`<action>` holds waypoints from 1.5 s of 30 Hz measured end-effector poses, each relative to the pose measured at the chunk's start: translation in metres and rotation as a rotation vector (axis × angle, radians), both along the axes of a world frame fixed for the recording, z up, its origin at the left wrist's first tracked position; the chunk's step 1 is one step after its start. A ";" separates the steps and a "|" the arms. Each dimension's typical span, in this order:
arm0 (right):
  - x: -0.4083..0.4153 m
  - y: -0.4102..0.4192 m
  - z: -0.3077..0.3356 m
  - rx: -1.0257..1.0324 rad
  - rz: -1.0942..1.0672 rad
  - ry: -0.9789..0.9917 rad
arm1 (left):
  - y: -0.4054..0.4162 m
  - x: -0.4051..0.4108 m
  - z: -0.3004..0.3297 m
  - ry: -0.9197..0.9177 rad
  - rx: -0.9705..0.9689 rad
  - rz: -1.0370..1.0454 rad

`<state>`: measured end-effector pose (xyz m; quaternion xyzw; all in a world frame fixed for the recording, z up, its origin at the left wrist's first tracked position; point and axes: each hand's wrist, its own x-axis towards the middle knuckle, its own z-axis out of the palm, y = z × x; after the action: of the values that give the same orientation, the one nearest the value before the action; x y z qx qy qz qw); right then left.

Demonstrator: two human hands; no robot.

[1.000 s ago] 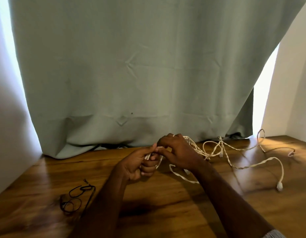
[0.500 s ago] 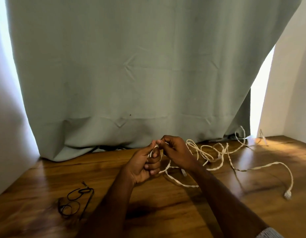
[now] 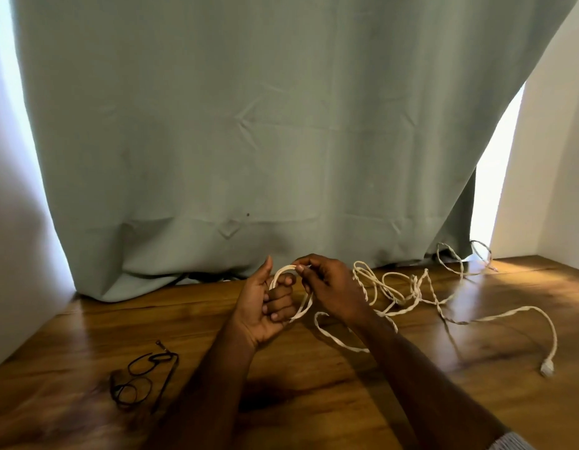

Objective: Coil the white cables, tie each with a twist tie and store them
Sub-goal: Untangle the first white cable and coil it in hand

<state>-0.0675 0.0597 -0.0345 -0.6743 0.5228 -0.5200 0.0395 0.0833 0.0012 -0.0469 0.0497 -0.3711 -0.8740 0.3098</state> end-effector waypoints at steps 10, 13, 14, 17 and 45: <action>-0.008 0.002 0.001 0.079 0.000 0.085 | 0.007 -0.005 0.002 0.064 -0.101 0.111; -0.009 0.007 -0.003 0.190 -0.111 0.406 | 0.006 -0.004 0.006 0.136 -0.084 0.172; -0.010 0.008 -0.004 0.223 -0.152 0.510 | 0.006 -0.003 0.008 0.158 -0.077 0.185; -0.013 0.010 -0.002 0.274 -0.243 0.732 | 0.003 0.003 0.012 0.215 -0.052 0.230; -0.028 0.022 0.026 -0.036 -0.076 0.448 | 0.009 -0.004 0.001 -0.478 -0.566 -0.064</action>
<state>-0.0958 0.0818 -0.0083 -0.7534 0.5342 -0.3676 -0.1092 0.0792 0.0101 -0.0458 0.1531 -0.6614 -0.7096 0.1885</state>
